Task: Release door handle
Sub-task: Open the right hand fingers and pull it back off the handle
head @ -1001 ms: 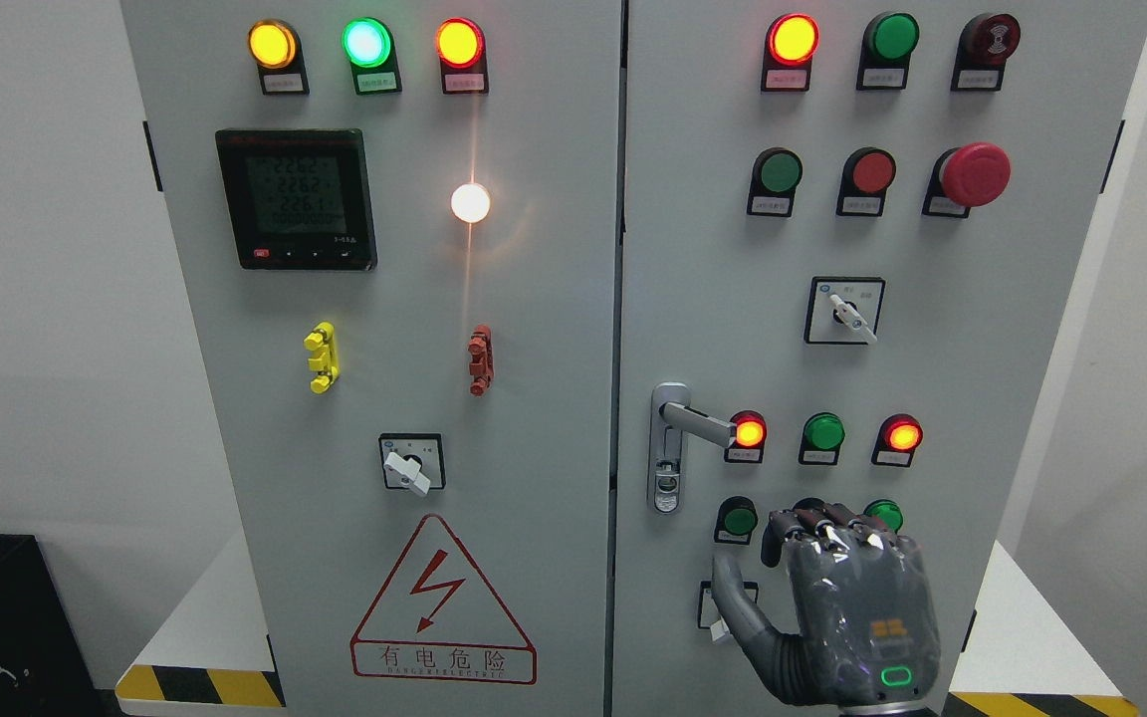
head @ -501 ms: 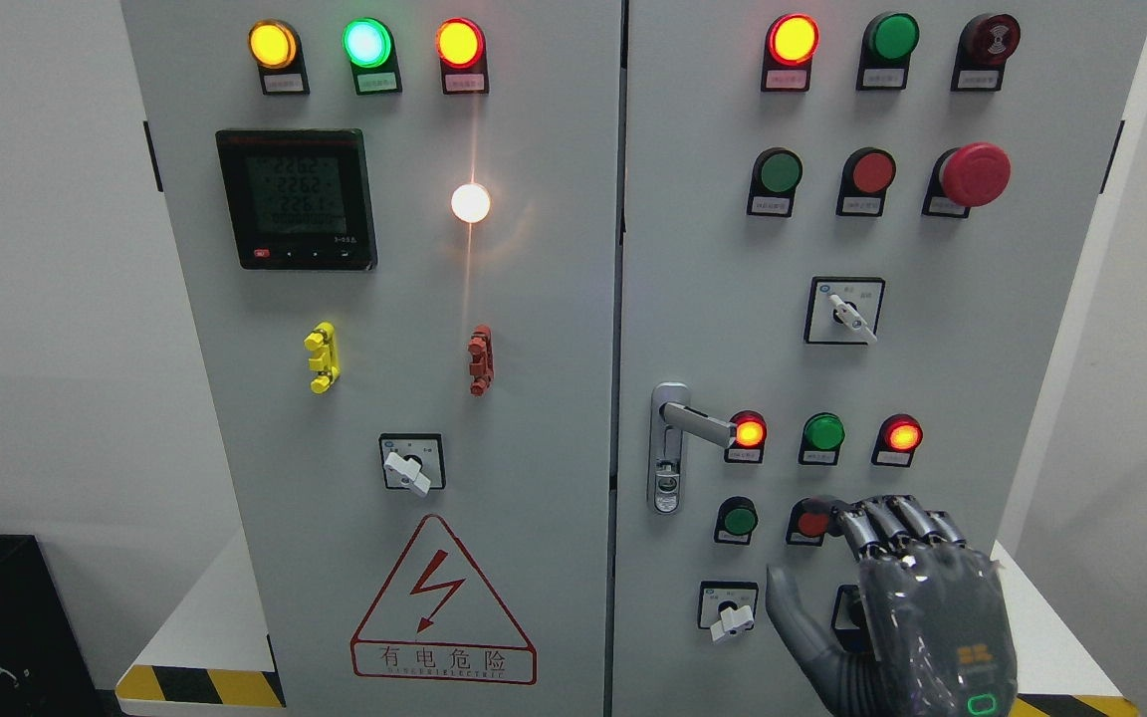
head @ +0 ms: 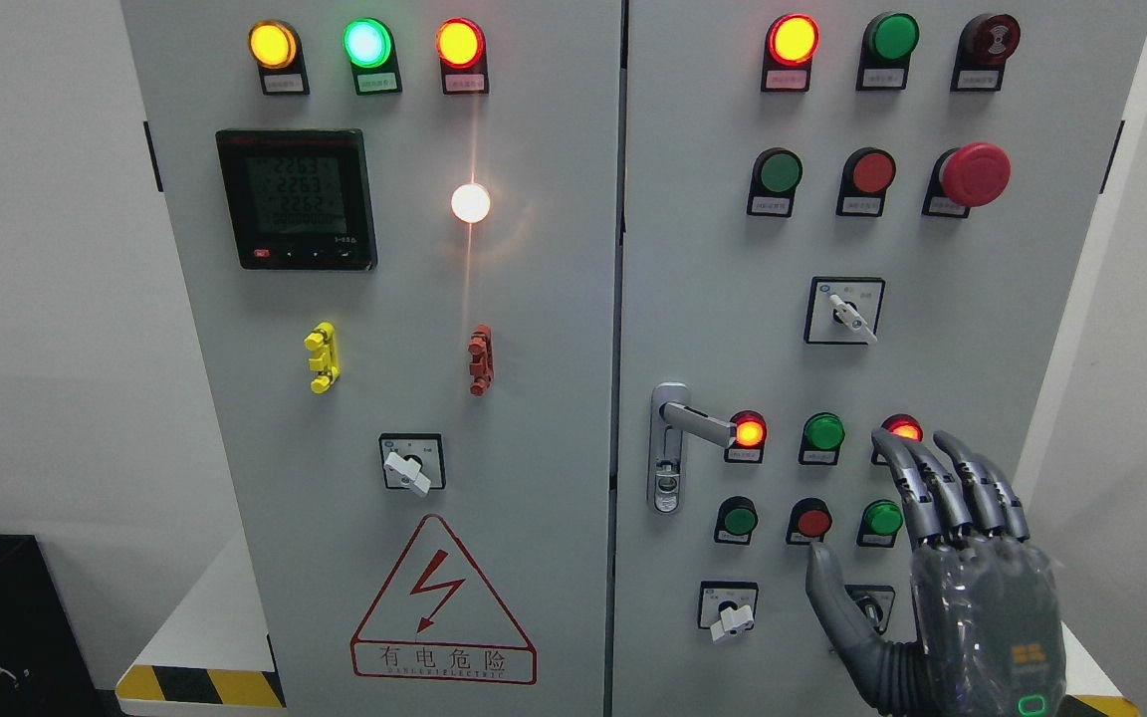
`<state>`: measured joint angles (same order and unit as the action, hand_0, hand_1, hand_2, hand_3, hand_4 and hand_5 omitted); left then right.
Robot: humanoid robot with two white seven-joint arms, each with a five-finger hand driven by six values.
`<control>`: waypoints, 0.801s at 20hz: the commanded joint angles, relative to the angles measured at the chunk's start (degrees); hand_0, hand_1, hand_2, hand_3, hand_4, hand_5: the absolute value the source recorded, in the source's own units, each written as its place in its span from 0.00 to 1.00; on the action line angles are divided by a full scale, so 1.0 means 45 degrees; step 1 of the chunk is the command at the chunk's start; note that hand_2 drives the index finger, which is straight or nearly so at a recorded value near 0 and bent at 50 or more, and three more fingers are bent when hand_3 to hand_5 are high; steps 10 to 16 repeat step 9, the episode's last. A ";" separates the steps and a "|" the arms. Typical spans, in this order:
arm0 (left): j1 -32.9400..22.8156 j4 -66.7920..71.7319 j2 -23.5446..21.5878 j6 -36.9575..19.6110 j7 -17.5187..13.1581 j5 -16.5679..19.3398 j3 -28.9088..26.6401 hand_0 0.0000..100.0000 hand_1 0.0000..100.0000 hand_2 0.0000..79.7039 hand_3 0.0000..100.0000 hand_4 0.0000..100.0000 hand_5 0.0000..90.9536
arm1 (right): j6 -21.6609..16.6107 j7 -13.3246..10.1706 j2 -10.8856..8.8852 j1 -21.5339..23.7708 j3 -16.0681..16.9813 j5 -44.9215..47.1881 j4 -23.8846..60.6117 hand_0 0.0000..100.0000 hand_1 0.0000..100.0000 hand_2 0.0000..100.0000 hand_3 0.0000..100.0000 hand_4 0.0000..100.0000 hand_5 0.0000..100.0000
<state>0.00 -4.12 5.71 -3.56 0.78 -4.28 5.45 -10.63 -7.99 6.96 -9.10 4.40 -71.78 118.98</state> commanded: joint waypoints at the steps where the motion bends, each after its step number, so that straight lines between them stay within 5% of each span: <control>1: -0.0215 -0.0003 0.0000 -0.0011 0.0003 -0.0005 0.0000 0.12 0.56 0.00 0.00 0.00 0.00 | -0.0157 -0.0022 0.0152 -0.0008 -0.0079 0.0073 0.0201 0.53 0.27 0.11 0.08 0.10 0.04; 16: -0.0215 -0.0003 0.0000 -0.0011 0.0003 0.0014 0.0000 0.12 0.56 0.00 0.00 0.00 0.00 | -0.0353 -0.0158 0.0152 0.0070 -0.0626 0.0073 0.0201 0.54 0.29 0.13 0.10 0.12 0.08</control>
